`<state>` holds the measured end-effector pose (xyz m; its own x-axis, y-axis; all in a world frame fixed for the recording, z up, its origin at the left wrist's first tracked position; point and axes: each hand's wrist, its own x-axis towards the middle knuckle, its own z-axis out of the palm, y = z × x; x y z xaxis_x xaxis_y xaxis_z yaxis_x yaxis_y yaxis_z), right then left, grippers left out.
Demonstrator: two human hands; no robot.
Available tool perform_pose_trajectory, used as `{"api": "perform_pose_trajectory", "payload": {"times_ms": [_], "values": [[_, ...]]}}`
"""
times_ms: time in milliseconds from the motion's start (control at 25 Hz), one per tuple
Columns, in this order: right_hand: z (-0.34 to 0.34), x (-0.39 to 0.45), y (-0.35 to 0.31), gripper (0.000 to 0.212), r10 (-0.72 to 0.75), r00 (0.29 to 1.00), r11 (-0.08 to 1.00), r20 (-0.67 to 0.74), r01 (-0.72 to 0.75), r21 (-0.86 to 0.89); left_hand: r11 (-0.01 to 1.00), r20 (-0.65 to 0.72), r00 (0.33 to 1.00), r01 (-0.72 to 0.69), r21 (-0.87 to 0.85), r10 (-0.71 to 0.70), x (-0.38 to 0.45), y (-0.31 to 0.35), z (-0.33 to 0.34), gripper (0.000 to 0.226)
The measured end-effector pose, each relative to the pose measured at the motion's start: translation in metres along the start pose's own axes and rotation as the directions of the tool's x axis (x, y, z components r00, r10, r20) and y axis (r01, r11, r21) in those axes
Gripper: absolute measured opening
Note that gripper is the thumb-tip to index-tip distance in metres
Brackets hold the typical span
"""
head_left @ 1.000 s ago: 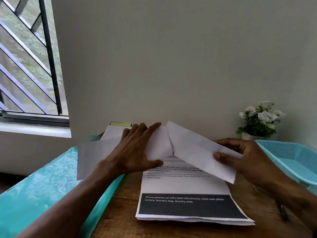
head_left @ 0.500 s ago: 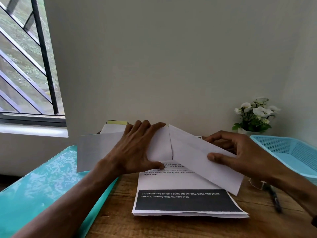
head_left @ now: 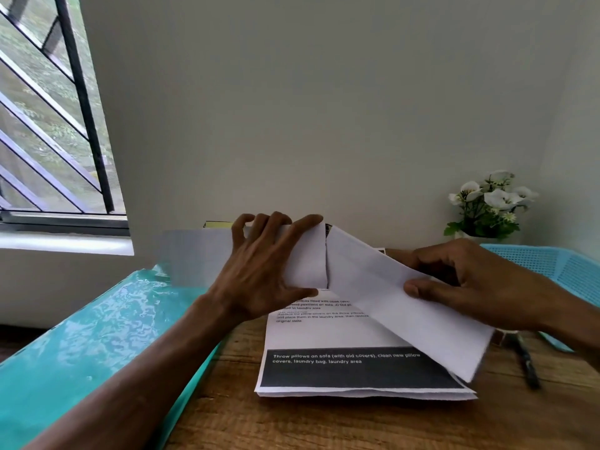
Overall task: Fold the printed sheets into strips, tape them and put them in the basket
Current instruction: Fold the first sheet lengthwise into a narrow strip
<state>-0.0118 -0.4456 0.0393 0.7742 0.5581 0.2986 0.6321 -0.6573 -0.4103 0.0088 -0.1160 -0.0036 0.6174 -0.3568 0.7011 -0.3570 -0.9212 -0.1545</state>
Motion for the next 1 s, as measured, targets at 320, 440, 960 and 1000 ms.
{"api": "perform_pose_trajectory", "payload": {"times_ms": [320,440,960,1000], "values": [[-0.005,-0.001,-0.003,0.042,0.013,0.99,0.997,0.14,-0.024,0.078,0.998,0.025,0.998,-0.064,0.005,0.064,0.001,0.002,-0.001,0.098],[0.003,0.001,-0.004,0.046,0.038,0.998,0.995,0.057,-0.043,0.092,0.997,0.023,0.997,-0.074,0.015,0.074,0.002,0.006,-0.002,0.096],[0.019,0.002,-0.007,0.024,0.019,0.947,0.987,-0.32,0.034,0.159,0.997,0.044,0.996,-0.073,-0.028,0.074,0.002,0.016,0.0,0.113],[0.019,0.001,-0.009,0.023,-0.008,0.944,0.989,-0.33,0.056,0.136,0.998,0.05,0.997,-0.062,-0.028,0.063,0.002,0.016,-0.001,0.118]]}}
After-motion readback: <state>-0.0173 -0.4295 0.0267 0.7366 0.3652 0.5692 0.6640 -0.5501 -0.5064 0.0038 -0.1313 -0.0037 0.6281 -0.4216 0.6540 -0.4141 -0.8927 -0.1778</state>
